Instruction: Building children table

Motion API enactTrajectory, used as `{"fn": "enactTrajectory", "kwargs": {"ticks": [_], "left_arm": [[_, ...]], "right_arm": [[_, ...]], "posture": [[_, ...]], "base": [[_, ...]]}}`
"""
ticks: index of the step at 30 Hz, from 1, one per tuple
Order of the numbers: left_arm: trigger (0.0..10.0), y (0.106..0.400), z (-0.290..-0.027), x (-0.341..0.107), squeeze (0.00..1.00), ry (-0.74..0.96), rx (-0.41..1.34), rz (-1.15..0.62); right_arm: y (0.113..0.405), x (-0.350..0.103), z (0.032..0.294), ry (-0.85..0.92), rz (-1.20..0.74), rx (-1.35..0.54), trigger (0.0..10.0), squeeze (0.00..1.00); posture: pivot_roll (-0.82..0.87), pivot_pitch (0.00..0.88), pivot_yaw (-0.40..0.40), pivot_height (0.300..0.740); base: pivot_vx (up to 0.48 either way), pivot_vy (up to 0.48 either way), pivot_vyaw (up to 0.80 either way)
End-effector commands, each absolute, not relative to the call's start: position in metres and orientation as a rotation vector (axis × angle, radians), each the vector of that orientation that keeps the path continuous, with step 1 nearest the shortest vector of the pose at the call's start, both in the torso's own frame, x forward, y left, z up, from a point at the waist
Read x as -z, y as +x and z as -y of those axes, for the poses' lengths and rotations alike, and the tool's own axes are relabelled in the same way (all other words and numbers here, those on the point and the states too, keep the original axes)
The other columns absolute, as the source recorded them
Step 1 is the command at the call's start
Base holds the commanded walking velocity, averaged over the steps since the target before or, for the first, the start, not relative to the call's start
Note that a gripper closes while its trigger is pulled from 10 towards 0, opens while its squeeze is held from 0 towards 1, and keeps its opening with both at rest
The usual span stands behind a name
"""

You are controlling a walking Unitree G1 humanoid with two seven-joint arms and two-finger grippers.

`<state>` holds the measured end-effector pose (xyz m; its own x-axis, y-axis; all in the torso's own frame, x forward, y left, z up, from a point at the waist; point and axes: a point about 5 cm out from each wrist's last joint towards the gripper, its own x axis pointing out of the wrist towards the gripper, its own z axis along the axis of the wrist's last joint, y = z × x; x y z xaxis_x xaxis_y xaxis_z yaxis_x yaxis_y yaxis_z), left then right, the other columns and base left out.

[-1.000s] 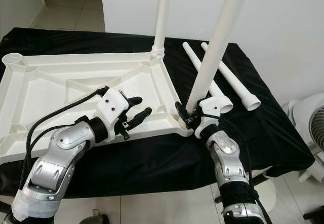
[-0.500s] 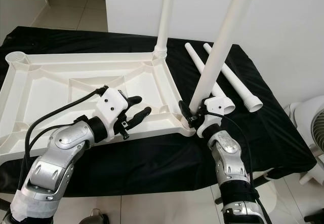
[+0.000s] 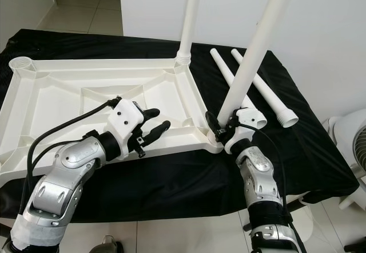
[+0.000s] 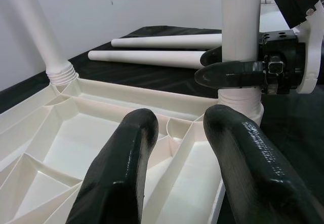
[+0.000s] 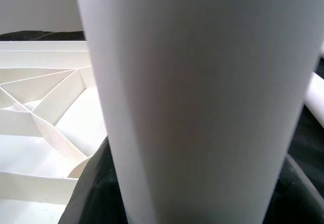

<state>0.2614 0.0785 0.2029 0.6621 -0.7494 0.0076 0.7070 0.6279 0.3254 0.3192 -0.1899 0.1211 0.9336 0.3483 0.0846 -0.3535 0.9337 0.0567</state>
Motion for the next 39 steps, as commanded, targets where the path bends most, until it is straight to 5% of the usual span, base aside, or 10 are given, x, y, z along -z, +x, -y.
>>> {"fn": "enactTrajectory", "kwargs": {"ticks": [1, 24, 39], "left_arm": [[10.0, 0.263, -0.079, -0.207, 0.0, 0.301, 0.802, 0.164], [10.0, 0.262, -0.075, -0.207, 0.0, 0.291, 0.806, 0.166], [10.0, 0.263, -0.075, -0.209, 0.0, 0.287, 0.799, 0.174]], "right_arm": [[0.3, -0.065, 0.21, 0.21, -0.182, -0.203, 10.0, 0.0], [0.311, -0.081, 0.177, 0.138, -0.075, -0.017, 10.0, 0.0], [0.305, -0.088, 0.15, 0.081, -0.018, -0.33, 10.0, 0.0]], "posture": [[0.12, 0.098, -0.05, 0.74], [0.11, 0.09, -0.063, 0.74], [0.11, 0.078, -0.069, 0.74]], "base": [[0.0, 0.0, 0.0], [0.0, 0.0, 0.0], [0.0, 0.0, 0.0]]}}
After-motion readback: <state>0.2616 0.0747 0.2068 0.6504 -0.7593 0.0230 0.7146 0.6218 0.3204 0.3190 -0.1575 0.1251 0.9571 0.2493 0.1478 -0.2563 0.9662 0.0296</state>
